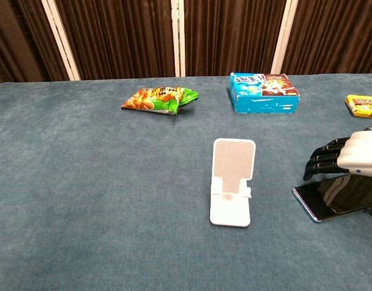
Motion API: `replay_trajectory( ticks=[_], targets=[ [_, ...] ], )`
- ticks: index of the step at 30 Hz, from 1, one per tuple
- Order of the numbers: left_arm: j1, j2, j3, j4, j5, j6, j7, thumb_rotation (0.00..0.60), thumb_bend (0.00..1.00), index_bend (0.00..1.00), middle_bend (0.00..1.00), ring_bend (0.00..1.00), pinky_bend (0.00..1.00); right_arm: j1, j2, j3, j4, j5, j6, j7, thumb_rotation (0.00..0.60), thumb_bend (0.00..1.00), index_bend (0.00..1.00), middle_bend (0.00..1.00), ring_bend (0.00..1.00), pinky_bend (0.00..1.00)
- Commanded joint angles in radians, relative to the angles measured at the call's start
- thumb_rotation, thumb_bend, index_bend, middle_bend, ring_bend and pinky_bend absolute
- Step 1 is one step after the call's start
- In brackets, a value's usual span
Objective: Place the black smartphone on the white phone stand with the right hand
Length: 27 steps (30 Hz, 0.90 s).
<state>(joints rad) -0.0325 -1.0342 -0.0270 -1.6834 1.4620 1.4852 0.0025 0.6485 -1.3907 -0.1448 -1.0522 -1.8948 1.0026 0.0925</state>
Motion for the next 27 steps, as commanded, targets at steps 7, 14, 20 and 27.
replay_trajectory(
  ticks=[7,14,20,27],
  targets=[
    [-0.002,-0.003,-0.001,0.002,-0.003,-0.004,0.004,0.600,0.00,0.00,0.00,0.00,0.00,0.013,-0.036,-0.022,0.063,0.012,-0.013,-0.006,0.600,0.08,0.23,0.27,0.17,0.25],
    [-0.005,-0.007,-0.001,0.003,-0.006,-0.008,0.012,0.600,0.00,0.00,0.00,0.00,0.00,0.022,-0.062,-0.035,0.099,0.011,-0.009,-0.002,0.600,0.18,0.35,0.37,0.25,0.29],
    [-0.008,-0.009,-0.002,0.003,-0.010,-0.014,0.015,0.600,0.00,0.00,0.00,0.00,0.00,0.017,-0.072,-0.047,0.129,0.001,0.048,0.027,0.600,0.34,0.54,0.50,0.38,0.37],
    [-0.008,-0.005,0.000,0.002,-0.004,-0.012,0.006,0.600,0.00,0.00,0.00,0.00,0.00,-0.008,-0.071,-0.052,0.207,-0.041,0.203,-0.010,0.600,0.38,0.57,0.54,0.42,0.40]
  ],
)
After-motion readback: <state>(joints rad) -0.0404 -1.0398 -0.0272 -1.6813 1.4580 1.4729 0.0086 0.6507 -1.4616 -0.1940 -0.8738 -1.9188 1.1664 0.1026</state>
